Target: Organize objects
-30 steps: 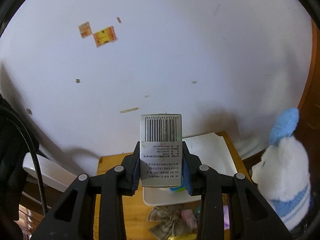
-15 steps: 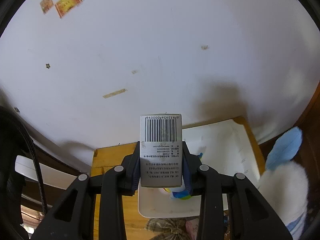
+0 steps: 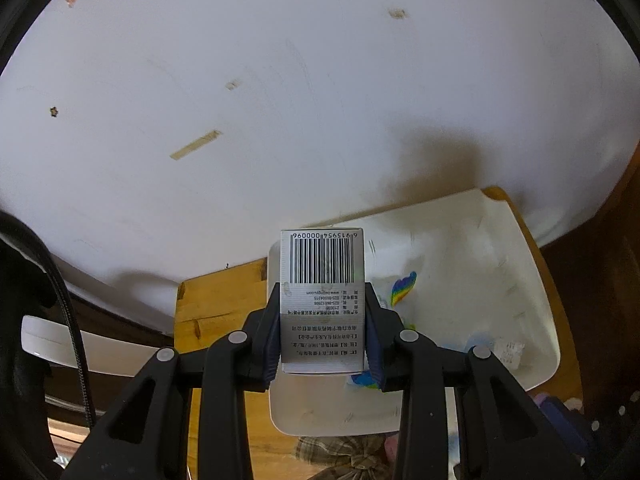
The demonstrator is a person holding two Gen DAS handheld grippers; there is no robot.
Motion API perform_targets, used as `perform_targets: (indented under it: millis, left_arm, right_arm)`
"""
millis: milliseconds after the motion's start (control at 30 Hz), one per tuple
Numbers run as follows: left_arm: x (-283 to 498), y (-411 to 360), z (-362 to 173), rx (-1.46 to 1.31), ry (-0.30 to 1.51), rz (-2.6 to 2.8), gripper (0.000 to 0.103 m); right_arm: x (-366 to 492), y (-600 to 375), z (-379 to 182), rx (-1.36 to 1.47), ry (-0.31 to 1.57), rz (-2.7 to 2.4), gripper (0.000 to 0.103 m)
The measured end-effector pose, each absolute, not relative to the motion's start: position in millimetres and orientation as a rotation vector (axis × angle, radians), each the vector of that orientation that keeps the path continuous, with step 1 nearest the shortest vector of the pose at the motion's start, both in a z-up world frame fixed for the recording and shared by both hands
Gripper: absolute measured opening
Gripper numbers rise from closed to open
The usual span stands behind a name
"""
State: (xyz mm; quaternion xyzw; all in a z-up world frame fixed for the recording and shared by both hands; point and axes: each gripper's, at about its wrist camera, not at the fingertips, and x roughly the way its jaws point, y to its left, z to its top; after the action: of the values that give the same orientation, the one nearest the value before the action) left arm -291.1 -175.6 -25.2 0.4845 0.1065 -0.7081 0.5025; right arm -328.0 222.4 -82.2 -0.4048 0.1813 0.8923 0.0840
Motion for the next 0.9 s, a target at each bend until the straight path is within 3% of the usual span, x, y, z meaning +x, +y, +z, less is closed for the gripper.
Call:
perform_targets:
  millis: [67, 133, 200, 267, 300, 900]
  left_arm:
    - [-291, -175, -29, 1.195, 0.275, -1.723, 0.039]
    - [-292, -175, -33, 1.214, 0.308, -1.74, 0.045]
    - [-292, -173, -34, 1.207, 0.318, -1.756, 0.062]
    - [-290, -172, -33, 1.184, 0.312, -1.756, 0.089]
    - [-289, -171, -32, 1.173, 0.31, -1.757, 0.092]
    - [-266, -146, -10, 1.169, 0.34, -1.774, 0.094]
  right_arm:
    - [-327, 221, -84, -1.225, 0.569, 2.676, 0.061]
    - [-330, 220, -82, -1.226, 0.569, 2.675, 0.073]
    - [-331, 222, -72, -1.211, 0.555, 2.679, 0.076]
    - [-332, 230, -72, -1.212, 0.547, 2.683, 0.076]
    - [-334, 230, -78, -1.214, 0.548, 2.685, 0.076]
    - [-287, 203, -53, -1.193, 0.553, 2.752, 0.076]
